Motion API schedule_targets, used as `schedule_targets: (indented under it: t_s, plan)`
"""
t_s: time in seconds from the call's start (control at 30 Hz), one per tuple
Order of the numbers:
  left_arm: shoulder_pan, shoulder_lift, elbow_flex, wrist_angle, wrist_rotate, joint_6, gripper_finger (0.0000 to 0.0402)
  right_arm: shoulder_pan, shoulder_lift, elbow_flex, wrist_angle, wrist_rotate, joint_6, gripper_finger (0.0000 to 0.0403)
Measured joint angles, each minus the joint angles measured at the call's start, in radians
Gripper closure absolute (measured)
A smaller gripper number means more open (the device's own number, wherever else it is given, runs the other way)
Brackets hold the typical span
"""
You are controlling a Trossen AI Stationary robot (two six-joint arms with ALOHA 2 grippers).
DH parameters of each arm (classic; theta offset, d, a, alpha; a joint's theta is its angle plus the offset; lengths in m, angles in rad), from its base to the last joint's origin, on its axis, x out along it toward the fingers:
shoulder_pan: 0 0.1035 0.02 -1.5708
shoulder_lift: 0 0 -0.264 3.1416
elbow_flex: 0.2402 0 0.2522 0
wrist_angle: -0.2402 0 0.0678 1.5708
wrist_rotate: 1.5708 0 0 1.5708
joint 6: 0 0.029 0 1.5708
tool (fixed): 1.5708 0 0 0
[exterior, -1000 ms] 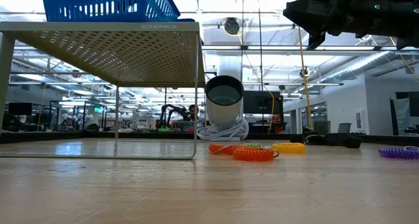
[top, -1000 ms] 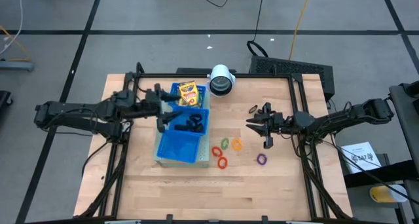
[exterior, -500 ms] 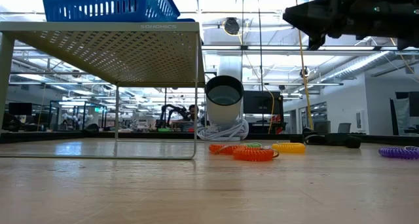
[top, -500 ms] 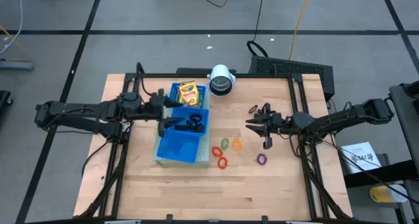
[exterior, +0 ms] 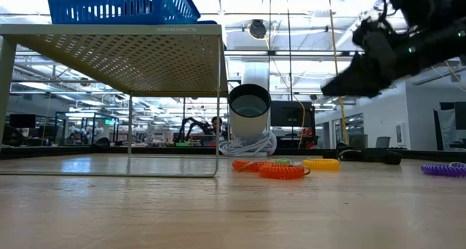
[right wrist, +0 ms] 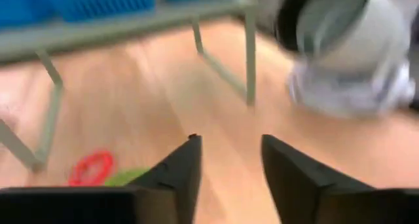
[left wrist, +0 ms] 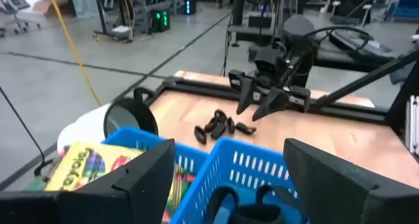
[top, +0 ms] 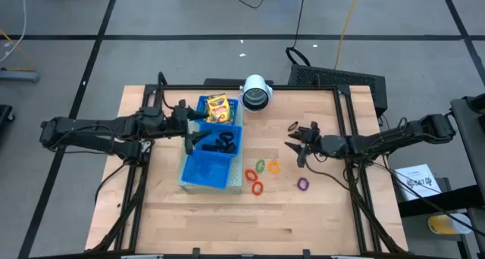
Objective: Pick & Place Office Desk Supplies
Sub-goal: Put the black rubber band into the middle blue bin on the shelf
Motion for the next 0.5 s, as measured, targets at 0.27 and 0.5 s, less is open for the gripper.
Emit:
schedule_targets:
  t_s: [0.27, 0.5]
  plan:
    - [0.0, 0.066, 0.001, -0.009, -0.001, 0.024, 0.0108, -0.013, 0.0, 0.147, -0.71, -0.1, 0.559, 0.0165]
    - [0.001, 0.098, 0.001, 0.007, -0.001, 0.059, 0.0107, -0.013, 0.0, 0.148, -0.994, -0.155, 0.875, 0.0181]
